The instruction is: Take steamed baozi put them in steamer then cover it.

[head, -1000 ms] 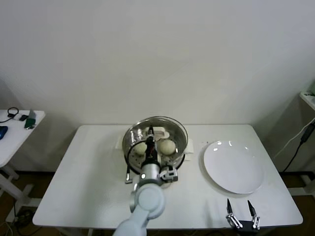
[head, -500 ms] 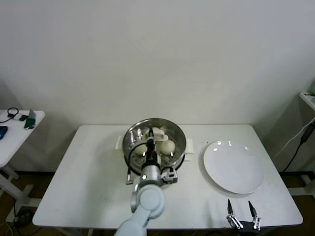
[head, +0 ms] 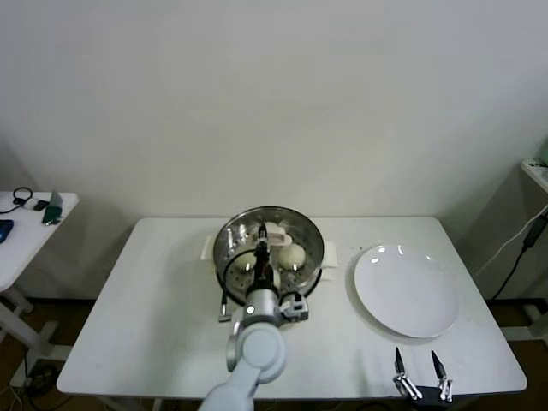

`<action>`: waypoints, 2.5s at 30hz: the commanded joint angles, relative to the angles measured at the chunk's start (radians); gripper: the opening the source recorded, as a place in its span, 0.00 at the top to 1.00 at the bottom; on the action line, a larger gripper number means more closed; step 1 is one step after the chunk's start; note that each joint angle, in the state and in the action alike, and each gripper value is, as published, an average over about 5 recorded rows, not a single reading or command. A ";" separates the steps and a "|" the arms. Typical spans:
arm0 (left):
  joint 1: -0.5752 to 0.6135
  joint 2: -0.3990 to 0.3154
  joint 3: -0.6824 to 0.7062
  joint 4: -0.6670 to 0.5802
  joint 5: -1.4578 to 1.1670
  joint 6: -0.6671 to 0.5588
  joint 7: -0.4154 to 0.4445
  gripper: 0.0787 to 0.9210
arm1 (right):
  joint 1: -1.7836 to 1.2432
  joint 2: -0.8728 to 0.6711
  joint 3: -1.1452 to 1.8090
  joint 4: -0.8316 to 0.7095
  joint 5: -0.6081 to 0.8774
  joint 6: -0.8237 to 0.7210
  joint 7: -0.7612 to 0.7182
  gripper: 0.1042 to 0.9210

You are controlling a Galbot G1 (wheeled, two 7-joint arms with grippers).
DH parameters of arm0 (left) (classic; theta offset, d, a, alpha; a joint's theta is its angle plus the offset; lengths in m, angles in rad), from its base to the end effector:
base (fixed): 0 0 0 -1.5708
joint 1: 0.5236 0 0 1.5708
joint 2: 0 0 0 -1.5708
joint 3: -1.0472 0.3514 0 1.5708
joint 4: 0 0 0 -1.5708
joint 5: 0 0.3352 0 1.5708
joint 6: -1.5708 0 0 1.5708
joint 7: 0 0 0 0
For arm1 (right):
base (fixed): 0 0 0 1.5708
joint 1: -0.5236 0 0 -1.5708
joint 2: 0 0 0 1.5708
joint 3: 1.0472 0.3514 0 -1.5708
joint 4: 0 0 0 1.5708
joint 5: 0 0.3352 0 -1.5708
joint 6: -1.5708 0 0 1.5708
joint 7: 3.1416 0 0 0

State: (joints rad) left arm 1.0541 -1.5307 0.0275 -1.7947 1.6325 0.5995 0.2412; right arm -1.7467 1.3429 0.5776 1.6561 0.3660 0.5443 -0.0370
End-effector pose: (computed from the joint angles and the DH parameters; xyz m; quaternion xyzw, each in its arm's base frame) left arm 0.2765 -0.1599 -0.2855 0.0074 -0.7195 -0.6940 0.0256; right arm 0.0553 -0.0905 -0.4522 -0.0318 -0.9980 -0.0478 0.0279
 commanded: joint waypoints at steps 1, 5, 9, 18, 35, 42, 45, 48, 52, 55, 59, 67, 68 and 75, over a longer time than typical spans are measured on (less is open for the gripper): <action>-0.003 0.052 0.042 -0.103 -0.176 0.038 0.046 0.76 | -0.001 -0.002 -0.004 0.007 0.011 -0.005 0.020 0.12; 0.004 0.111 0.062 -0.183 -0.317 0.063 0.034 0.63 | 0.000 -0.005 -0.007 0.016 0.013 -0.019 0.041 0.12; 0.038 0.215 0.057 -0.279 -0.453 0.085 0.016 0.48 | 0.001 -0.005 -0.005 0.034 0.003 -0.039 0.051 0.12; 0.216 0.411 -0.136 -0.404 -0.913 -0.123 -0.239 0.18 | 0.047 0.003 0.006 0.086 -0.058 -0.138 0.091 0.12; 0.618 0.307 -0.711 -0.147 -1.847 -0.867 -0.292 0.12 | 0.096 -0.016 -0.005 0.072 -0.152 -0.213 0.074 0.12; 0.647 0.268 -0.621 -0.039 -1.883 -1.006 -0.309 0.12 | 0.093 -0.028 0.000 0.071 -0.147 -0.230 0.063 0.12; 0.635 0.244 -0.597 -0.005 -1.883 -1.026 -0.311 0.12 | 0.091 -0.034 0.000 0.068 -0.140 -0.229 0.055 0.12; 0.627 0.224 -0.583 0.013 -1.877 -1.027 -0.313 0.12 | 0.091 -0.039 0.000 0.067 -0.132 -0.222 0.046 0.12; 0.632 0.211 -0.574 0.015 -1.865 -1.029 -0.312 0.12 | 0.090 -0.042 0.002 0.067 -0.124 -0.217 0.046 0.12; 0.635 0.206 -0.573 0.011 -1.858 -1.030 -0.311 0.12 | 0.088 -0.044 0.002 0.066 -0.120 -0.210 0.046 0.12; 0.635 0.201 -0.574 0.008 -1.854 -1.029 -0.310 0.12 | 0.086 -0.045 0.001 0.064 -0.114 -0.195 0.046 0.12; 0.638 0.195 -0.573 -0.002 -1.847 -1.028 -0.307 0.12 | 0.071 -0.053 0.000 0.076 -0.084 -0.189 0.036 0.12; 0.638 0.194 -0.573 -0.003 -1.846 -1.027 -0.307 0.12 | 0.070 -0.053 0.000 0.075 -0.084 -0.188 0.036 0.12; 0.638 0.191 -0.571 -0.010 -1.843 -1.022 -0.298 0.12 | 0.068 -0.055 0.001 0.074 -0.083 -0.189 0.036 0.12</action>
State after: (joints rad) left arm 1.6840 -1.3343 -0.5423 -1.8142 -0.1987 -0.4031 -0.0631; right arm -1.6767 1.2890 0.5782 1.7286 0.2722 0.3506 0.0034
